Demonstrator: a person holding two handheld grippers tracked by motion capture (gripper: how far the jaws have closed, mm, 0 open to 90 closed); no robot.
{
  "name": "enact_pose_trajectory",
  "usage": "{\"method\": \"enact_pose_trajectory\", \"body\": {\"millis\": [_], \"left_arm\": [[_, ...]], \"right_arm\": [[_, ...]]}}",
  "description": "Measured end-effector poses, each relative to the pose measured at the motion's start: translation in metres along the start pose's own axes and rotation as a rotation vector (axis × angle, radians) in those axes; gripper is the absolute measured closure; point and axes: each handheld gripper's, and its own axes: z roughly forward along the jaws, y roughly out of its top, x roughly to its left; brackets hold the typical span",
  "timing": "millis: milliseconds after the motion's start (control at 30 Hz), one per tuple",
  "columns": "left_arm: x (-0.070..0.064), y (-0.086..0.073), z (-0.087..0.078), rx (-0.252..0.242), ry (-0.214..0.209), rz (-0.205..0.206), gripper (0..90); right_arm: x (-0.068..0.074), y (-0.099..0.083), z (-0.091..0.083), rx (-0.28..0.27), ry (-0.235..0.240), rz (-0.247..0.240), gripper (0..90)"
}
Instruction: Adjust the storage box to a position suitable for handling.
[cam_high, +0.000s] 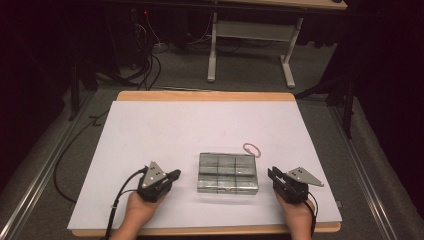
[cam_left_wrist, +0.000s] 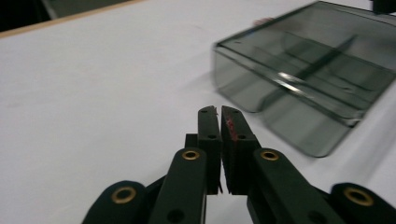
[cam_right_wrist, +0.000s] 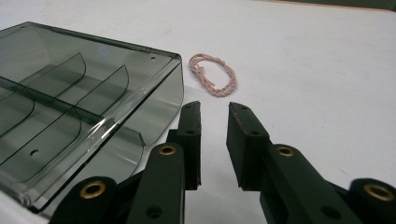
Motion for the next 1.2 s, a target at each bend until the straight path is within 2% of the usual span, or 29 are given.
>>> {"method": "enact_pose_trajectory", "body": {"millis": [67,167,300,400,433,533,667,833,867,1000,1100,1200], "left_arm": [[0.017,-0.002,-0.010,0.005,0.044,-0.006,84.0],[0.033,-0.008,-0.020,0.008,0.084,-0.032,76.6],[0.043,-0.026,-0.025,0.013,0.129,-0.069,69.2],[0.044,-0.033,-0.024,0.012,0.133,-0.082,59.4],[0.044,-0.033,-0.024,0.000,0.137,-0.074,57.6],[0.041,-0.034,-0.023,0.010,0.142,-0.052,51.0],[0.039,-0.035,-0.025,-0.008,0.151,-0.035,47.5],[0.036,-0.035,-0.025,-0.009,0.161,-0.009,46.8],[0.036,-0.035,-0.025,-0.011,0.163,-0.007,46.8],[0.036,-0.035,-0.024,-0.007,0.163,-0.009,46.8],[0.036,-0.035,-0.024,-0.007,0.159,-0.007,46.9],[0.036,-0.035,-0.025,-0.008,0.159,-0.006,47.0]], "right_arm": [[-0.001,0.003,0.002,0.007,-0.004,0.007,75.1],[-0.005,0.012,0.006,0.035,-0.013,0.003,74.4],[-0.008,0.025,0.019,0.080,-0.026,-0.006,73.5],[-0.009,0.035,0.033,0.110,-0.028,-0.013,73.2],[-0.010,0.038,0.038,0.123,-0.019,-0.009,73.2],[-0.013,0.046,0.053,0.151,-0.032,-0.010,73.1],[-0.018,0.052,0.075,0.208,-0.027,-0.001,72.8],[-0.020,0.055,0.095,0.250,-0.009,0.007,73.0],[-0.021,0.055,0.098,0.261,-0.018,0.004,73.1],[-0.023,0.054,0.105,0.295,-0.024,0.011,73.8],[-0.022,0.052,0.107,0.303,-0.025,-0.008,76.4],[-0.021,0.052,0.107,0.303,-0.045,-0.031,88.1]]}}
